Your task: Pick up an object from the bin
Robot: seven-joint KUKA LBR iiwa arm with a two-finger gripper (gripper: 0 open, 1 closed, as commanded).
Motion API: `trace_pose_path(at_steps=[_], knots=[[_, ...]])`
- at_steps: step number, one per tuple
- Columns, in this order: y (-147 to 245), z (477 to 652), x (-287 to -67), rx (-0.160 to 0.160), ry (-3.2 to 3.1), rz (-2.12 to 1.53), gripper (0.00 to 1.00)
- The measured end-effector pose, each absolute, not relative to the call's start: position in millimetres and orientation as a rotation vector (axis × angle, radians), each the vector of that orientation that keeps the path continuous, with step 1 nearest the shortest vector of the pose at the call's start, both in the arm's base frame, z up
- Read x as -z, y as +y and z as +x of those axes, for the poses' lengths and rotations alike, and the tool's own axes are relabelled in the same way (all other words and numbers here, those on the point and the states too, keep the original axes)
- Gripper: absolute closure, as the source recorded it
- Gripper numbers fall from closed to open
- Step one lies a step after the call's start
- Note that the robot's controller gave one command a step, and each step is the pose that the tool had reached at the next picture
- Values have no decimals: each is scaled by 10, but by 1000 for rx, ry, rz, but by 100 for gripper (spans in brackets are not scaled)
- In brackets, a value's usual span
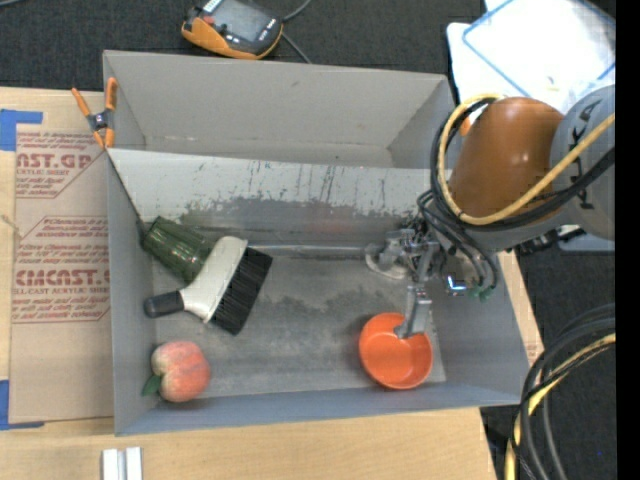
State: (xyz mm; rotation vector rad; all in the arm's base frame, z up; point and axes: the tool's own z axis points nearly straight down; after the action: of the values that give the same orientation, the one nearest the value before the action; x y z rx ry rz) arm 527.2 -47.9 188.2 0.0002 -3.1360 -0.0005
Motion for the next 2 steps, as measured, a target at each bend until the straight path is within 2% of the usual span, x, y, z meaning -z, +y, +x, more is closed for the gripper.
trace_pose_path(at_steps=[1,2], knots=[[-478,5290,-1914,0,-3143,2,0],[-648,4819,-722,2,-3143,-127,0]])
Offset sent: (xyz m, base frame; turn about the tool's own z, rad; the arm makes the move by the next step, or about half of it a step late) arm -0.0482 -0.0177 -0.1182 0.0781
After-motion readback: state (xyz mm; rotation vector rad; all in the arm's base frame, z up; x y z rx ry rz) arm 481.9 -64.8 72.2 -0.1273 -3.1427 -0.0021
